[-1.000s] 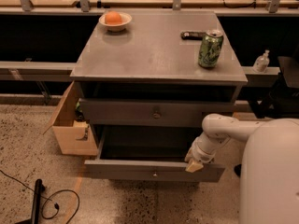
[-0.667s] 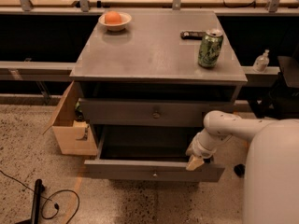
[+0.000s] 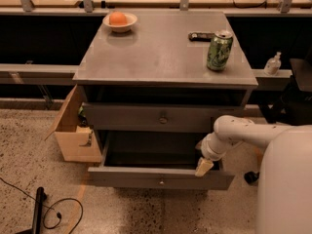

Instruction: Open middle drawer

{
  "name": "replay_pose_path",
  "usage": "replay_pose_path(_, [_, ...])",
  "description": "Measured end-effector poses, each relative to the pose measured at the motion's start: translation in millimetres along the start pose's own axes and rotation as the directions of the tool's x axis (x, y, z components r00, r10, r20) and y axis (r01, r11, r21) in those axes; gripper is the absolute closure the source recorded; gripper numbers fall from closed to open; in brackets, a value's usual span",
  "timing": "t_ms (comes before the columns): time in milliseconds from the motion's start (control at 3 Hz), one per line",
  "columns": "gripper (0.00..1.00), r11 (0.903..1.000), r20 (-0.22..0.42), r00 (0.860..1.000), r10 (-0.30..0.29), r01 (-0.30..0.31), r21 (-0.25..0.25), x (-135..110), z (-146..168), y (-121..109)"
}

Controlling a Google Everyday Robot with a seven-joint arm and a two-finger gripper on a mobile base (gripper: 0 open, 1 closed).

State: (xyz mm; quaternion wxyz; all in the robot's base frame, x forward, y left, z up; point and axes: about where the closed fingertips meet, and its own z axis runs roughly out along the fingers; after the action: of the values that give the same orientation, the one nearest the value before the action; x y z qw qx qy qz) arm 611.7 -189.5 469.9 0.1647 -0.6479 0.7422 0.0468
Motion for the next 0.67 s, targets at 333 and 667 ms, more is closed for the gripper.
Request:
replay_pose_path(333, [0.61,0.9984,-0.001,1.000,0.010,-0.010,0.056,4.5,1.5,-15.2])
replay_pose_path(667, [0.84,0.9970,0.003,1.000,0.013,-0.014,0.077,6.9,6.2,-20.7])
